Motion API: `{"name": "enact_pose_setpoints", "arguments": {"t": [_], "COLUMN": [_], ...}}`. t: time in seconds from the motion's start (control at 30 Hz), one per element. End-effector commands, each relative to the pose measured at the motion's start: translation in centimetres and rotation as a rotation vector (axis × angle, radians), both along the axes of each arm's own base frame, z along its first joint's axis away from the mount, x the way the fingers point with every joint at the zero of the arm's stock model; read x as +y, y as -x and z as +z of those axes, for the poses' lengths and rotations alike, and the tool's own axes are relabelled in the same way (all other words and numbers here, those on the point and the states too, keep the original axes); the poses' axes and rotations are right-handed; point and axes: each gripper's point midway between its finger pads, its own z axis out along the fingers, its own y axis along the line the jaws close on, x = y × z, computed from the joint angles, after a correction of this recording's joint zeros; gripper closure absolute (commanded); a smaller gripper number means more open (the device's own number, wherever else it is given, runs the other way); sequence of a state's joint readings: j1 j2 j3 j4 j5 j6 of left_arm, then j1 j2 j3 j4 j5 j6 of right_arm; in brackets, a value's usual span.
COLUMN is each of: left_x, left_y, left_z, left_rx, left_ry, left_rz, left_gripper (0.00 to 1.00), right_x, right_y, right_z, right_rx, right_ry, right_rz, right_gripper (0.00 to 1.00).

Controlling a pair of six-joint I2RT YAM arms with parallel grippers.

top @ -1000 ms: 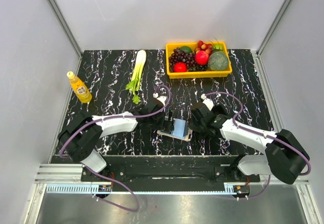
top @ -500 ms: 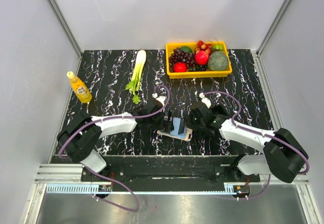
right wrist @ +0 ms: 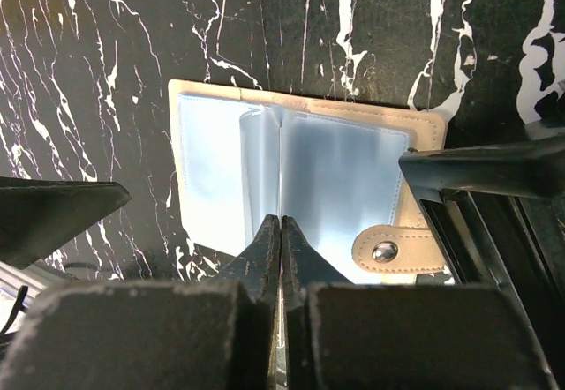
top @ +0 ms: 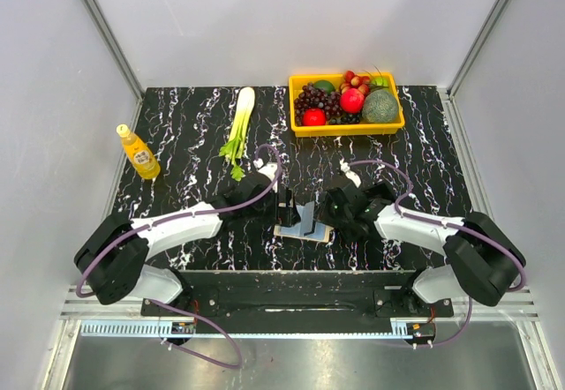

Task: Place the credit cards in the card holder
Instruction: Insert the credit card into the card holder.

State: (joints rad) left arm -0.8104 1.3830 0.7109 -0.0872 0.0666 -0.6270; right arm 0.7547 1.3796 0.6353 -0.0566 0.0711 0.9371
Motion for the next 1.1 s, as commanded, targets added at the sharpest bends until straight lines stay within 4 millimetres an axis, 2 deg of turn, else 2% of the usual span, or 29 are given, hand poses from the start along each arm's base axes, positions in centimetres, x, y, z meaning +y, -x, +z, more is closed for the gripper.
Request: {"name": "enact_pose_setpoints", "arguments": {"t": [0.0,0.13,0.23,0.3,0.37,0.43,0.5,0.53,0.63,0.77,0.9,1.07], "left_x": [0.6,1.0,0.7,0.5,0.5,0.6,0.8,0.9,0.9,0.8,1.0,0.6], "left_y": [-0.3,-0.2,-0.3,-0.6,-0.9,-1.0,-1.1,-1.3,-1.3,-1.4,-1.3,-1.5], "left_z": [0.4,0.1,-0.7,-0.7,-0.6,-0.7,-1.0,-1.1,-1.7,-2.4,-2.9,-2.8], "left_rx": [-0.016,-0.014,0.02,0.015,0.007,0.003,0.005,0.003,0.015,0.046,0.067,0.057], "left_ry": [0.017,0.017,-0.002,-0.002,-0.014,-0.033,-0.05,-0.057,-0.068,-0.025,0.009,0.016], "left_rz": [0.035,0.037,0.018,0.017,0.02,0.018,0.02,0.023,0.021,0.016,0.007,-0.006], "left_gripper": [0.03,0.04,0.08,0.09,0.09,0.09,0.09,0.09,0.11,0.24,0.24,0.25], "right_x": [2.1,2.1,1.2,-1.0,-3.0,-4.2,-4.1,-3.7,-1.8,0.9,1.6,2.3], "right_y": [-1.3,-1.2,-1.1,-1.0,-1.1,-1.1,-1.1,-0.9,-1.0,-1.2,-0.8,-0.9], "right_z": [2.3,2.5,3.2,4.2,6.0,8.0,9.5,9.6,8.7,6.7,3.7,2.2], "right_rx": [-0.048,-0.049,-0.06,-0.084,-0.149,-0.208,-0.243,-0.237,-0.195,-0.155,-0.089,-0.09], "right_ry": [-0.071,-0.075,-0.054,-0.001,0.035,0.04,0.026,0.017,-0.009,-0.098,-0.094,-0.142], "right_rz": [0.023,0.023,-0.004,-0.066,-0.116,-0.135,-0.114,-0.093,-0.035,0.013,0.025,0.03], "right_gripper": [1.0,1.0,1.0,1.0,1.0,1.0,1.0,1.0,1.0,1.0,1.0,1.0]}}
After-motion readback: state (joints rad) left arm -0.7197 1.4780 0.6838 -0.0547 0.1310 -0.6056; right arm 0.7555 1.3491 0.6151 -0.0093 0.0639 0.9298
